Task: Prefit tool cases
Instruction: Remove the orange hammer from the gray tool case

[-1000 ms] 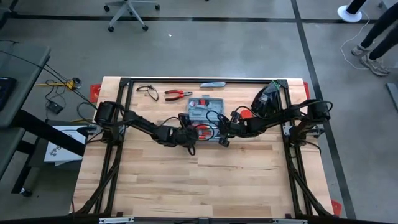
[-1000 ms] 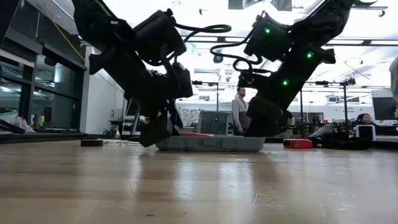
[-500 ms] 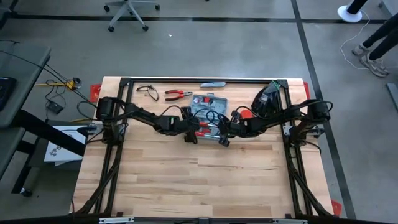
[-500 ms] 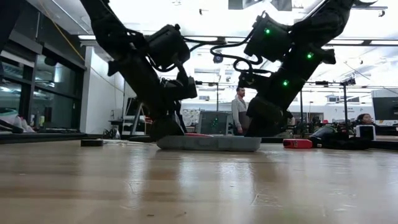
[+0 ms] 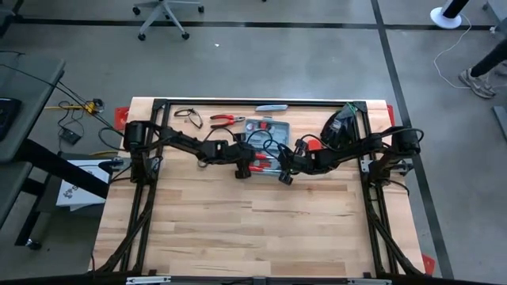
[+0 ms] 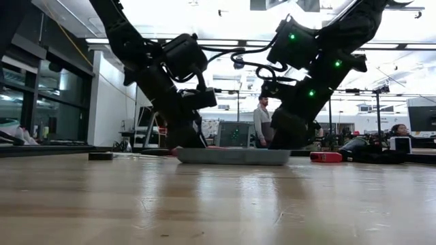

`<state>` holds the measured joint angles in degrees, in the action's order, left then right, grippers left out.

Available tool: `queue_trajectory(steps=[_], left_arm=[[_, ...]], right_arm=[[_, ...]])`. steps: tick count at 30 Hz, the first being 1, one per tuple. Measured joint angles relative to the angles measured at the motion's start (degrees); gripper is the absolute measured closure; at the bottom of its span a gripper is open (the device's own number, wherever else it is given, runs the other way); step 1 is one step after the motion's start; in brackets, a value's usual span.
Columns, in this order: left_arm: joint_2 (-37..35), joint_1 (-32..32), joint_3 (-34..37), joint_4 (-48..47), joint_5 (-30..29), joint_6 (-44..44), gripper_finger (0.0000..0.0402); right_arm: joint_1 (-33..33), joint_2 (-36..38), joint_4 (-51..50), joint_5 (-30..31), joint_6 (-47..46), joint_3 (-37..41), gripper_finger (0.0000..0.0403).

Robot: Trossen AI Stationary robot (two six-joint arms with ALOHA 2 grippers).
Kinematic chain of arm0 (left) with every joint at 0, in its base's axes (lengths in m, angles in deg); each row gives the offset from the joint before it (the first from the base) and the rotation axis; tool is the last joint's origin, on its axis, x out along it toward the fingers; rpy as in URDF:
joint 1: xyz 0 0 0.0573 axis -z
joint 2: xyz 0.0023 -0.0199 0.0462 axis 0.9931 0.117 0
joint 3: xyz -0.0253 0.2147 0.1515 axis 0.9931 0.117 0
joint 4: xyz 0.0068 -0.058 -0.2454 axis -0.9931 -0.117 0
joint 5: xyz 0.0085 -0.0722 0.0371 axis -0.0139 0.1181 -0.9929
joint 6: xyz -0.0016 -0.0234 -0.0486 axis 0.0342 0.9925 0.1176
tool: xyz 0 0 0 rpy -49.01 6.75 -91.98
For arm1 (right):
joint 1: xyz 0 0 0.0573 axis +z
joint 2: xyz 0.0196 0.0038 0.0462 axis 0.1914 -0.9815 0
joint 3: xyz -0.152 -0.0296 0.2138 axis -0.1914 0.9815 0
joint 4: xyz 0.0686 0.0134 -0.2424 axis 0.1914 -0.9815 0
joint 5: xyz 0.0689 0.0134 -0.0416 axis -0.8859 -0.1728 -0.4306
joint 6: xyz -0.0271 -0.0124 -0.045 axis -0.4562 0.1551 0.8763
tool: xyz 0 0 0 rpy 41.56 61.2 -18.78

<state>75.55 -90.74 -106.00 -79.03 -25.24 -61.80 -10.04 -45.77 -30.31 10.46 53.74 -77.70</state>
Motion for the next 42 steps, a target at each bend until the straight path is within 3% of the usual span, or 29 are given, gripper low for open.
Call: queue_trajectory(steps=[5, 12, 30, 35, 42], left_arm=[[0.0, 1.51, 0.0, 0.68, -0.39, 3.11, 0.0324], [-1.5, 4.11, 0.27, 2.47, -1.56, 5.69, 0.034], [-15.44, 8.38, 0.55, -4.58, -15.83, 3.34, 0.0357], [-21.7, 9.64, 0.44, -13.45, -20.94, 4.94, 0.0357], [-31.59, 12.02, 0.39, -38.26, -24.65, 19.72, 0.0357]], right_arm=[[0.5, 1.31, -0.36, 0.5, -0.01, 0.12, 0.0403], [2.16, 8.57, -2.75, -1.2, 1.03, 0.28, 0.0403], [5.22, 20.83, -9.72, 7.18, 0.81, 0.13, 0.0403], [5.16, 21.48, -12.24, 8.04, -0.73, 0.07, 0.0403], [5.2, 21.46, -14.05, 8.04, -2.61, 0.04, 0.0403]])
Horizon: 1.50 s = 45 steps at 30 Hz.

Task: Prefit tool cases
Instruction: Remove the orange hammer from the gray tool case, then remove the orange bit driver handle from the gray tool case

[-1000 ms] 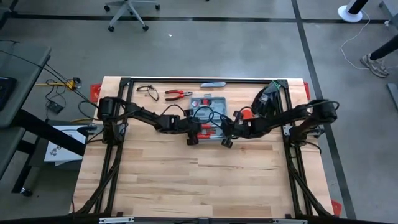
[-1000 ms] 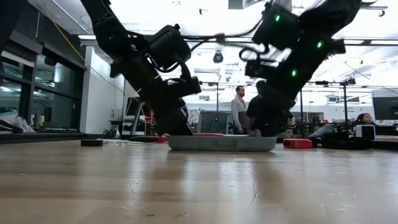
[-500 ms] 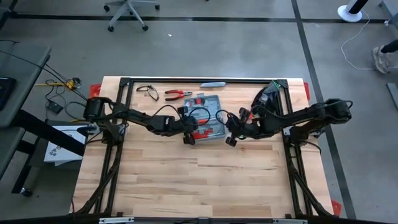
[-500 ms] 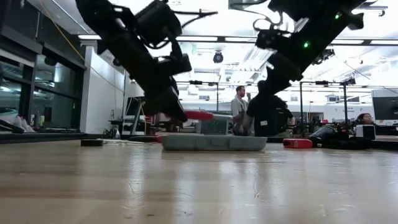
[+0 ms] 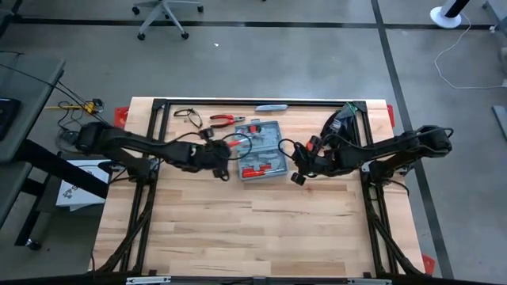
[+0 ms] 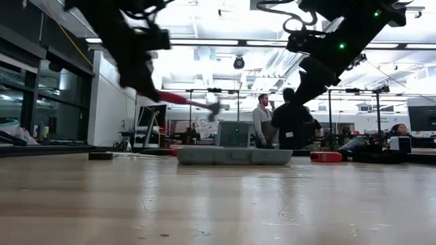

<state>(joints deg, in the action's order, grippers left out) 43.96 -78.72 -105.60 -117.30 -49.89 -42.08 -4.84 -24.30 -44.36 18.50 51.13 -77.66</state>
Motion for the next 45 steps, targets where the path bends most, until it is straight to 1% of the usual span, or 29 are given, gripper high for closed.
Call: queue_trajectory(steps=[5, 8, 10, 13, 17, 22, 26, 29, 30, 33, 35, 37, 40, 45], left_arm=[[-4.38, 2.9, -0.04, -18.13, -0.81, 13.81, 0.0357], [-5.15, 4.12, -0.04, -28.91, -0.91, 24.2, 0.0357], [-5.16, 4.7, 0.35, -34.77, 0.26, 30.92, 0.0357], [-5.17, 5.44, 2.89, -38.14, 3.23, 38.34, 0.0357], [-5.15, 5.71, 7.6, -38.09, 9.73, 45.75, 0.0357], [-5.15, 6.8, 12.43, -38.54, 12.65, 54.85, 0.0359], [-5.17, 8.07, 14.18, -38.3, 15.01, 57.82, 0.036], [-5.16, 8.8, 14.25, -37.29, 15.71, 59.18, 0.0358], [-5.15, 8.93, 14.27, -36.86, 16.23, 59.19, 0.035], [-5.13, 9.09, 14.3, -34.46, 18.52, 57.92, 0.0306], [-5.13, 9.07, 14.29, -34.24, 18.79, 57.42, 0.0283], [-5.13, 9.07, 14.29, -34.02, 18.75, 57.41, 0.0268], [-5.13, 9.07, 14.29, -34.02, 18.69, 57.41, 0.0261], [-5.14, 9.07, 14.29, -34.2, 18.22, 57.26, 0.0265]], right_arm=[[-0.02, 0.0, 0.06, 0.0, -0.03, -0.02, 0.0403], [-0.02, 0.0, 0.07, 0.0, -0.49, -0.02, 0.0403], [-0.02, 0.0, 0.14, 0.0, -0.49, -0.02, 0.0403], [-0.02, 0.0, 0.18, 0.0, -0.49, -0.02, 0.0403], [-0.04, 0.0, 0.22, 0.0, -0.53, -0.04, 0.0403], [-0.04, 0.0, 0.22, 0.0, -0.51, -0.07, 0.0403], [-0.04, 0.0, 0.22, 0.0, -0.49, -0.07, 0.0403], [-0.09, 0.0, 0.24, 0.0, -0.47, -0.07, 0.0403], [-0.08, 0.0, 0.23, 0.0, -0.48, -0.07, 0.0403], [-0.07, 0.01, 0.24, 0.0, -0.47, -0.07, 0.0403], [-0.07, 0.02, 0.24, 0.0, -0.47, -0.07, 0.0403], [-0.07, 0.02, 0.22, 0.0, -0.47, -0.09, 0.0403], [-0.07, 0.02, 0.23, 0.0, -0.47, -0.09, 0.0403], [-0.07, 0.02, 0.22, 0.0, -0.44, -0.09, 0.0403]])
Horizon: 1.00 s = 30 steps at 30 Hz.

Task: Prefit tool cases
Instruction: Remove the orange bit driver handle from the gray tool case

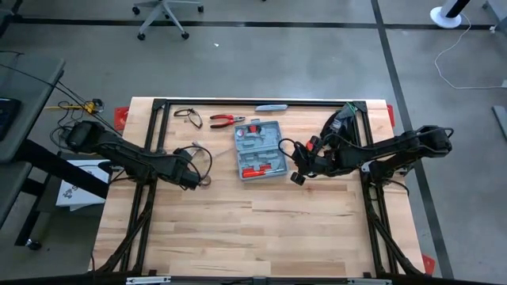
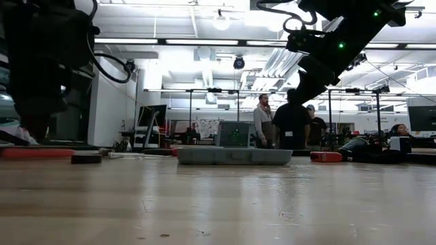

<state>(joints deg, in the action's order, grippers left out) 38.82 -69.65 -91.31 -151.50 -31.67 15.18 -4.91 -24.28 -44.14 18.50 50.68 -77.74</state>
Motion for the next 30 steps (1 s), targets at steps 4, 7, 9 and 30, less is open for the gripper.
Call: queue_trajectory(steps=[4, 7, 9, 30], left_arm=[[0.01, -0.02, 0.0, -0.04, -0.69, 0.02, 0.0266], [0.01, -0.02, 0.0, -0.06, -1.32, 0.1, 0.0266], [0.01, -0.02, 0.0, -0.05, -1.5, 0.21, 0.0266], [0.95, -5.01, 0.0, 56.61, -9.83, -33.71, 0.0266]], right_arm=[[0.0, 0.0, 0.0, 0.0, 0.0, 0.0, 0.0403], [-0.02, 0.0, 0.0, 0.0, 0.0, 0.0, 0.0403], [-0.02, 0.0, 0.0, 0.01, 0.0, 0.0, 0.0403], [-0.17, -0.13, 9.25, -2.65, 4.94, 0.0, 0.0403]])
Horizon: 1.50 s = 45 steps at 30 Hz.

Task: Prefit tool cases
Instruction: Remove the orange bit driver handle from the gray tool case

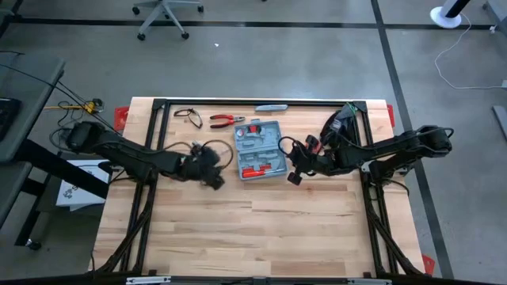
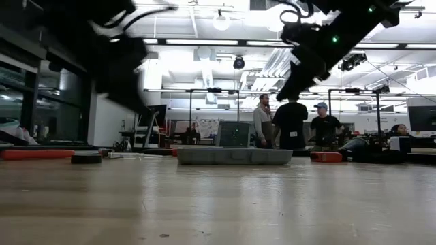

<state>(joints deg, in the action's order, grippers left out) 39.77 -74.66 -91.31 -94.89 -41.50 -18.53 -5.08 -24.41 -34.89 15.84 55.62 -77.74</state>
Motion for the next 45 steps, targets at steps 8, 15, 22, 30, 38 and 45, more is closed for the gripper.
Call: queue_trajectory(steps=[8, 15, 22, 30, 38, 45], left_arm=[[6.7, -11.26, -1.64, 19.39, 22.36, -19.63, 0.0266], [16.67, -14.77, -6.09, 18.94, 30.03, -24.67, 0.0266], [24.55, -14.04, -11.14, 18.01, 33.64, -26.12, 0.0266], [25.33, -13.27, -14.17, 16.69, 33.81, -26.12, 0.0266], [25.33, -13.03, -14.25, 16.29, 33.6, -26.11, 0.0266], [25.33, -13.02, -14.25, 15.0, 33.47, -25.19, 0.0266]], right_arm=[[-3.7, -4.74, 8.57, -9.92, 6.38, -0.02, 0.0403], [-8.73, -11.31, 11.14, -18.08, 8.15, -0.02, 0.0403], [-10.86, -15.91, 8.38, -24.19, 7.47, -0.01, 0.0403], [-8.67, -15.94, 6.02, -23.82, 6.24, 0.0, 0.0403], [-6.61, -15.91, 5.62, -22.72, 5.06, 0.0, 0.0403], [-6.56, -15.91, 5.05, -22.74, 3.61, 0.0, 0.0403]])
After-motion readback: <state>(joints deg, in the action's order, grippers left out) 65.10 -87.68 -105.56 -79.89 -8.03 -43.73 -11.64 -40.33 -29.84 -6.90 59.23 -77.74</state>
